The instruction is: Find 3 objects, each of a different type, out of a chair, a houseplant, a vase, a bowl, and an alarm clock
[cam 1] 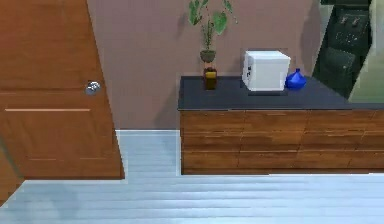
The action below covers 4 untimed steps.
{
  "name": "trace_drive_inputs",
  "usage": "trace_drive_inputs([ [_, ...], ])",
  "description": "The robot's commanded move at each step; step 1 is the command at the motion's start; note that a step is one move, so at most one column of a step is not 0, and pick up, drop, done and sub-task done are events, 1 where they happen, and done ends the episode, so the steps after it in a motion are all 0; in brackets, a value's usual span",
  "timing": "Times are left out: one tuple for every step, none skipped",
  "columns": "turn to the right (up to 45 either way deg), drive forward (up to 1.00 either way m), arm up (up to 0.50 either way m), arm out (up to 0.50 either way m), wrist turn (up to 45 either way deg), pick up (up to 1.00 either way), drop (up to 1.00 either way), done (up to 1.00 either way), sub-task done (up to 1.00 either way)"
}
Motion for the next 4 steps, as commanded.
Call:
trace_drive_inputs([
  [-3.0, 0.0, 0.0, 0.0, 0.0, 0.0, 0.0, 0.0, 0.0],
  [0.0, 0.7, 0.0, 0.0, 0.0, 0.0, 0.0, 0.0, 0.0],
  [12.0, 0.0, 0.0, 0.0, 0.0, 0.0, 0.0, 0.0, 0.0],
  [0.0, 0.0, 0.0, 0.0, 0.0, 0.0, 0.0, 0.0, 1.0],
])
